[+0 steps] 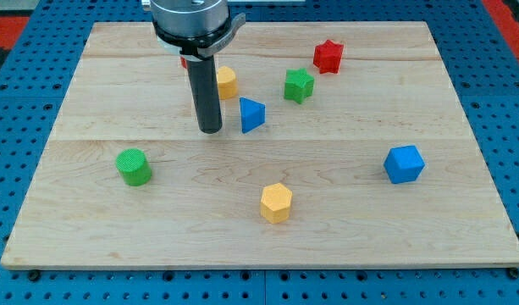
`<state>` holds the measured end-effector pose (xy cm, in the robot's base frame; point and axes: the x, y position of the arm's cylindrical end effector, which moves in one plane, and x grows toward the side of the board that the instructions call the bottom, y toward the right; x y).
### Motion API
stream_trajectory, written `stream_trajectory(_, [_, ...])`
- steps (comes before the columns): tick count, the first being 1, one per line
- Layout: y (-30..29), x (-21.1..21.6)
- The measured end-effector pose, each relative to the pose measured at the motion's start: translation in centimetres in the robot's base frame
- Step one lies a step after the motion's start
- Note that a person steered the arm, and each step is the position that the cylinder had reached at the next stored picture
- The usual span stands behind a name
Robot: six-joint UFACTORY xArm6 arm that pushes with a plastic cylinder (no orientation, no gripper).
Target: Adjust the blue triangle diagonally to yellow heart
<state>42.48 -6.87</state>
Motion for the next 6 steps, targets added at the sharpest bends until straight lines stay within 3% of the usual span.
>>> stream_trajectory(6, [4.2,0.9])
